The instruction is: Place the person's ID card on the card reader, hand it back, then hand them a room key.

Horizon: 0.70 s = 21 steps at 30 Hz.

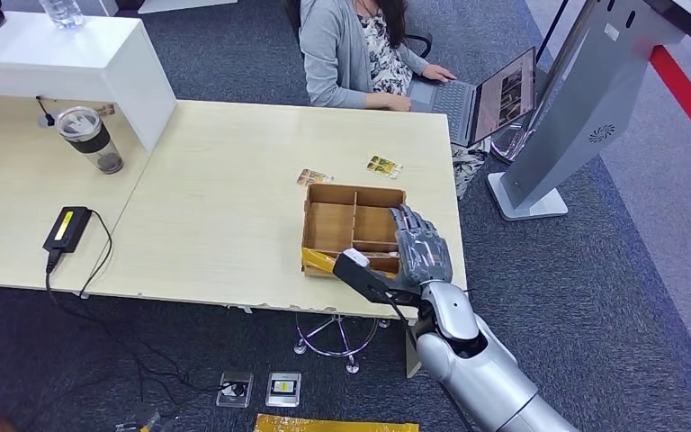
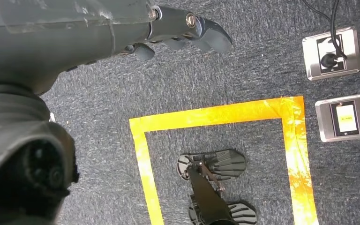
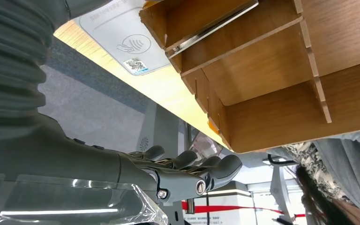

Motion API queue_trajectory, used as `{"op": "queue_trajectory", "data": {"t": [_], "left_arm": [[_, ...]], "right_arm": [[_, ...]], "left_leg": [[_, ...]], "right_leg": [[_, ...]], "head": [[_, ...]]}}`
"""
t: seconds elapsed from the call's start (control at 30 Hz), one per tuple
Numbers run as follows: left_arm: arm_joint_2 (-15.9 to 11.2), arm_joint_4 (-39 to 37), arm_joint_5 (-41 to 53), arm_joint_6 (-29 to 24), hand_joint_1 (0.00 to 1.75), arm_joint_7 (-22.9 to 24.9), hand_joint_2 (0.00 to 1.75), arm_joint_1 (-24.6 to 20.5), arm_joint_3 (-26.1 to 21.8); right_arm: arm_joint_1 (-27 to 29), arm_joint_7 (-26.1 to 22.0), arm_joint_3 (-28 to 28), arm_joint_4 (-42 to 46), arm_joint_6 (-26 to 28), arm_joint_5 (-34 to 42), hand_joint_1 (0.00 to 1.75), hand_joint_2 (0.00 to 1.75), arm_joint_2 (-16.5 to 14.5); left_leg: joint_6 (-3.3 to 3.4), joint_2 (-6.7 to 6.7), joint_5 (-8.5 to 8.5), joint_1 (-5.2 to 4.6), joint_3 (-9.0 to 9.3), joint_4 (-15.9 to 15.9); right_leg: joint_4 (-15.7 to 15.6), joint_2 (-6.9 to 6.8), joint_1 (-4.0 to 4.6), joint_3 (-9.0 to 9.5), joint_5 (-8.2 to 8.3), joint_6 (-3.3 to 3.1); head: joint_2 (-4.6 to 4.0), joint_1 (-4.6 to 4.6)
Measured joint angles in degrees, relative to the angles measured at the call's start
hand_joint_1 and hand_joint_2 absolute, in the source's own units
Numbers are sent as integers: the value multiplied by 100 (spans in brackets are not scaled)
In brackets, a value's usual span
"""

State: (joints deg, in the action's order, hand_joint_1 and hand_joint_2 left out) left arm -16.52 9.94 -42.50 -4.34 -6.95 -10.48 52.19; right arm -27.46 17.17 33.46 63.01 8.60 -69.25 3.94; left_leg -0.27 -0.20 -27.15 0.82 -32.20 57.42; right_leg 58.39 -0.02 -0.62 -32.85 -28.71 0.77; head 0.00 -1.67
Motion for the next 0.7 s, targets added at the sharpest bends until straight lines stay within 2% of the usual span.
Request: {"op": "queue_trajectory", "data": {"t": [0.7], "left_arm": [[1, 0, 15, -9, 0, 2, 0, 5, 0]], "right_arm": [[-142, -126, 88, -525, 162, 34, 0, 175, -207]], "left_leg": [[0, 0, 0, 0, 0, 0]], "right_leg": [[0, 1, 0, 0, 0, 0]], "head": [[0, -1]]}}
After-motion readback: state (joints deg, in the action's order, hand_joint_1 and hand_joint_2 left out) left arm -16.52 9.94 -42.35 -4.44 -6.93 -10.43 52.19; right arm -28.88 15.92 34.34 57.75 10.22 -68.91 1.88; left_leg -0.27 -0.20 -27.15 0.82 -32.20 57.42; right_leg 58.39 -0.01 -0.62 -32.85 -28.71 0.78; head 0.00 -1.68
